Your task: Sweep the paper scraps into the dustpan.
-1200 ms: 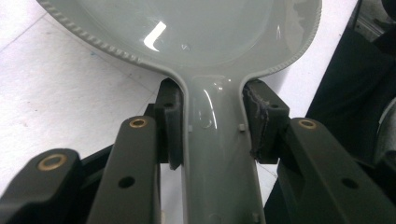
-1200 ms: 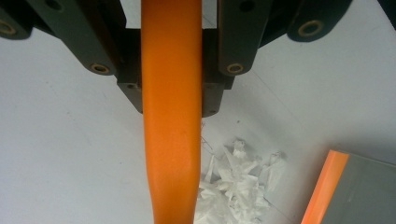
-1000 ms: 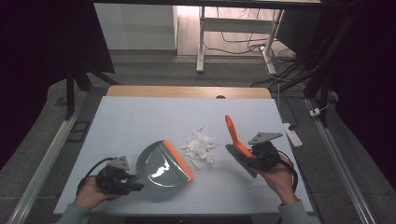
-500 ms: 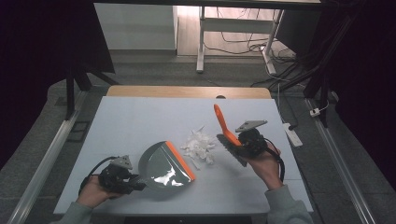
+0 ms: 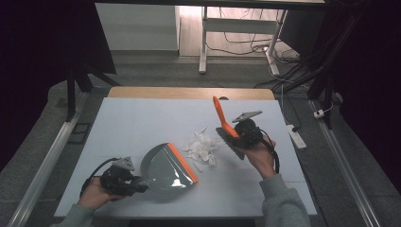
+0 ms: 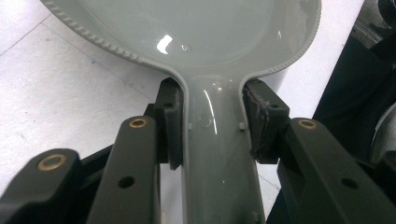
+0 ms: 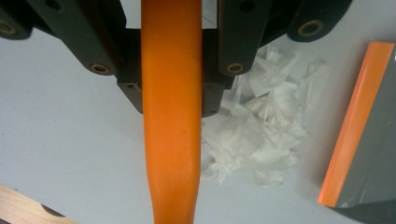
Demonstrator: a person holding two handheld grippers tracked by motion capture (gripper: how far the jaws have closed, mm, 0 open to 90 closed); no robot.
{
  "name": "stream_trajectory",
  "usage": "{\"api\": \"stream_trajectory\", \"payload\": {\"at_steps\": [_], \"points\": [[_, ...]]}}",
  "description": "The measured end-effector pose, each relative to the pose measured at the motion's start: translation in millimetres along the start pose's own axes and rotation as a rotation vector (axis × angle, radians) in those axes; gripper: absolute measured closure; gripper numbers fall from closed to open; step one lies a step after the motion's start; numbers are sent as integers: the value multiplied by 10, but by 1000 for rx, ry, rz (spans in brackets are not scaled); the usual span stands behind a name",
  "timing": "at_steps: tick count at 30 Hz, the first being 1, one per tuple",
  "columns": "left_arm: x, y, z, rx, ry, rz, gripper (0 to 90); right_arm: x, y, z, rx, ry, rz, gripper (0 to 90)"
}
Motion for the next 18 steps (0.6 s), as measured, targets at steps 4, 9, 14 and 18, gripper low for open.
{"api": "stream_trajectory", "payload": {"at_steps": [4,9,14,18], "points": [[14,20,-7,13,-1,-3,613,-25,112,-66,7,14,1,702],[25,48,-22,18,-5,0,613,-29,227,-124,11,16,16,703],[27,71,-36,20,-12,1,613,-65,325,-165,17,30,27,702],[31,81,-45,23,-14,7,613,-117,407,-183,22,44,34,702]]}}
Point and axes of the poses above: each handheld gripper's, and its own axes: y roughly forward along the jaws, z roughly out of its underside, x roughly to its left, the point moved 4 cm from there along y, roughly forward along the jaws, and after that the axes turned 3 degrees about x, right-handed, at the moved point
